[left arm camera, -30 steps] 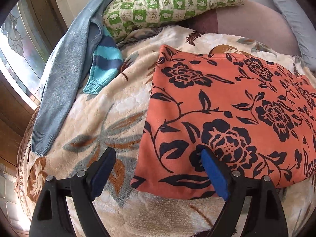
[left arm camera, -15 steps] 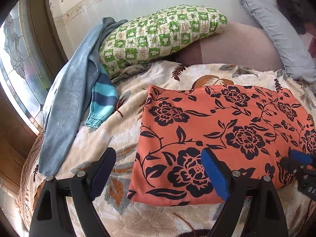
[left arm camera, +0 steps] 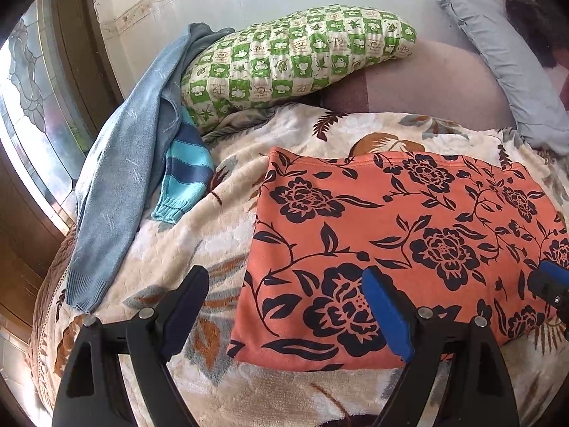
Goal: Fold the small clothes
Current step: 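Grasp the folded dress corner with the left gripper and lift it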
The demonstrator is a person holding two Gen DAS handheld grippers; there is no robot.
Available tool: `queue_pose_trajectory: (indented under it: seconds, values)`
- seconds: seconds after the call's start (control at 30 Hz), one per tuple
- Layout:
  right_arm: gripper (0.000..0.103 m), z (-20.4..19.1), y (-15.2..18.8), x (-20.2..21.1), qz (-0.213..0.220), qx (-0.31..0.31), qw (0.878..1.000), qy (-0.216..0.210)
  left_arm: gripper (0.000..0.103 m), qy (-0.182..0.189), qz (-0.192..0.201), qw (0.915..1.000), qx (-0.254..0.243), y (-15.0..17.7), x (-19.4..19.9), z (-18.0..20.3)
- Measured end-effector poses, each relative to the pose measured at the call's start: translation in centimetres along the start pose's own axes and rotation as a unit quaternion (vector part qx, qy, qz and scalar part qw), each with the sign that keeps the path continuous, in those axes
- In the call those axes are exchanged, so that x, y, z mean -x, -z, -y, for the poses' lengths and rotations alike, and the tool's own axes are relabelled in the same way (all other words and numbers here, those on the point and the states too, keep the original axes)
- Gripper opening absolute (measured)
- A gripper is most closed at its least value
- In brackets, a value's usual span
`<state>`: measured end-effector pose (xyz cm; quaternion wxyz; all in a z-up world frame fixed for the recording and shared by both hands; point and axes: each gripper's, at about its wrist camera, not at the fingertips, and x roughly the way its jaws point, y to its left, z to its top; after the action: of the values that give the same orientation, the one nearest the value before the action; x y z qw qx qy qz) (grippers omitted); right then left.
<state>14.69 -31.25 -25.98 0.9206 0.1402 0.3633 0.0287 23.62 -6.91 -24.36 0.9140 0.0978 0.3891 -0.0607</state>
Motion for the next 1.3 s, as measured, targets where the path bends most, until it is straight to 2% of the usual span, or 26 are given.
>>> queue_pose_trajectory:
  seconds: [0.13,0.27,0.5,0.63,0.83,1.0,1.13,1.17,1.2,1.23,1.3]
  values:
    - [0.05,0.5,0.0,0.8,0.011,-0.008,1.0,0.001,0.088,0.032,-0.022,0.9986,0.035,0.5,0.0,-0.9]
    - [0.05,1.4,0.2,1.2,0.015,-0.025,1.0,0.003,0.088,0.06,-0.059,0.9929,0.084,1.7,-0.7,-2.3]
    - [0.05,2.1,0.8,1.1,0.014,-0.045,0.999,0.0,0.088,0.072,-0.134,0.9734,0.171,4.3,-2.8,-4.9]
    - [0.05,2.0,1.0,0.7,0.006,-0.044,0.999,0.001,0.088,0.095,-0.151,0.9621,0.206,5.0,-3.0,-5.3]
    - [0.05,2.5,0.9,0.0,0.0,-0.048,0.999,0.001,0.088,0.129,-0.153,0.9543,0.221,4.5,-4.0,-4.5]
    - [0.05,3.0,0.6,-0.7,-0.004,-0.053,0.999,0.001,0.088,0.144,-0.132,0.9512,0.239,3.7,-5.3,-4.1]
    - [0.05,3.6,0.4,-1.3,-0.007,-0.056,0.998,0.005,0.088,0.16,-0.107,0.9432,0.271,3.4,-5.9,-4.7]
    - [0.05,3.9,0.4,-1.4,-0.007,-0.06,0.998,0.004,0.086,0.159,-0.102,0.9438,0.271,3.3,-5.9,-4.7]
    - [0.05,4.1,0.4,-1.5,-0.007,-0.064,0.998,0.004,0.078,0.152,-0.099,0.9467,0.266,3.1,-5.8,-4.7]
    - [0.05,4.3,0.4,-1.5,-0.007,-0.066,0.998,0.004,0.07,0.143,-0.091,0.9508,0.26,3.0,-5.3,-4.6]
    - [0.05,4.7,0.4,-1.6,-0.008,-0.069,0.998,0.005,0.064,0.13,-0.068,0.9605,0.237,2.7,-4.4,-4.2]
